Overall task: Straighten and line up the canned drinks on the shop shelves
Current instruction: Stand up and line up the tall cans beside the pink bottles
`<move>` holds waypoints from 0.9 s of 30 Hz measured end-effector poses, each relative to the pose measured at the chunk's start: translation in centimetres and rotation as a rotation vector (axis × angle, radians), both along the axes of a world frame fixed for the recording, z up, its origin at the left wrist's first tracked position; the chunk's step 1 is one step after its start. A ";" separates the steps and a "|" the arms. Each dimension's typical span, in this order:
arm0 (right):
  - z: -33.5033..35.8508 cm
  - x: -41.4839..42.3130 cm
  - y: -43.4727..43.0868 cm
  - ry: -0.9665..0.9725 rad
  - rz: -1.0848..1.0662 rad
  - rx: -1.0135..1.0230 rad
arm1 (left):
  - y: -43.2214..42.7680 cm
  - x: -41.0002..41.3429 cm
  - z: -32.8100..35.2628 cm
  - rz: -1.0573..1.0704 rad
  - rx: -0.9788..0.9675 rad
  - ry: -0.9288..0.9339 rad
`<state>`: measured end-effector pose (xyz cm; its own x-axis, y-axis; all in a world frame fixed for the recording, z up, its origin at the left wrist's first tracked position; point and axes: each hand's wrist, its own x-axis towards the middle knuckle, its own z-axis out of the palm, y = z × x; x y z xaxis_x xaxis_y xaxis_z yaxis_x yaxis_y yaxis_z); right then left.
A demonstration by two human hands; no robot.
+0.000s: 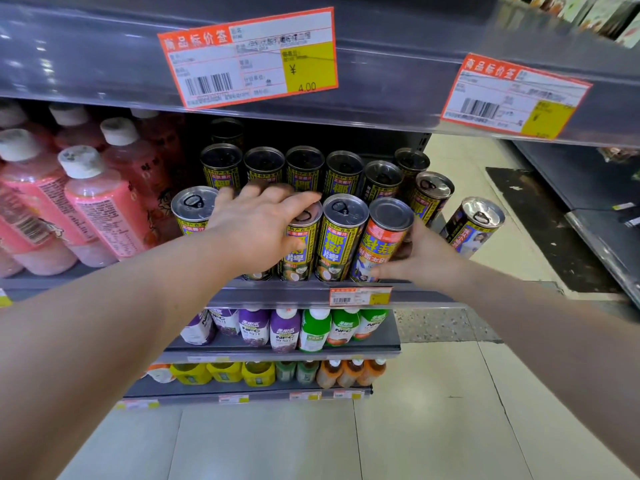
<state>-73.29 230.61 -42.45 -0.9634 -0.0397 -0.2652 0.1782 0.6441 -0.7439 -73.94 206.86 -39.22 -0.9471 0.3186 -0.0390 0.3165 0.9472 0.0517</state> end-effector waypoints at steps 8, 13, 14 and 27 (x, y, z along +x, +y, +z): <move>-2.9 1.5 -1.6 0.095 -0.189 -0.121 | 0.0 -0.1 -0.1 0.003 -0.004 -0.001; -0.8 3.2 -0.2 0.161 -0.212 -0.187 | 0.1 0.0 -0.1 0.002 -0.010 0.004; -0.3 3.5 0.1 0.170 -0.211 -0.159 | 0.0 0.0 -0.1 0.004 -0.010 0.006; 6.0 2.2 1.0 0.072 -0.164 0.369 | 0.0 0.0 0.1 0.009 -0.007 -0.017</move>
<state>-71.06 231.64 -36.48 -0.9657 0.2010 -0.1643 0.2564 0.8373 -0.4829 -73.89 206.84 -39.14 -0.9491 0.3099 -0.0571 0.3072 0.9503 0.0503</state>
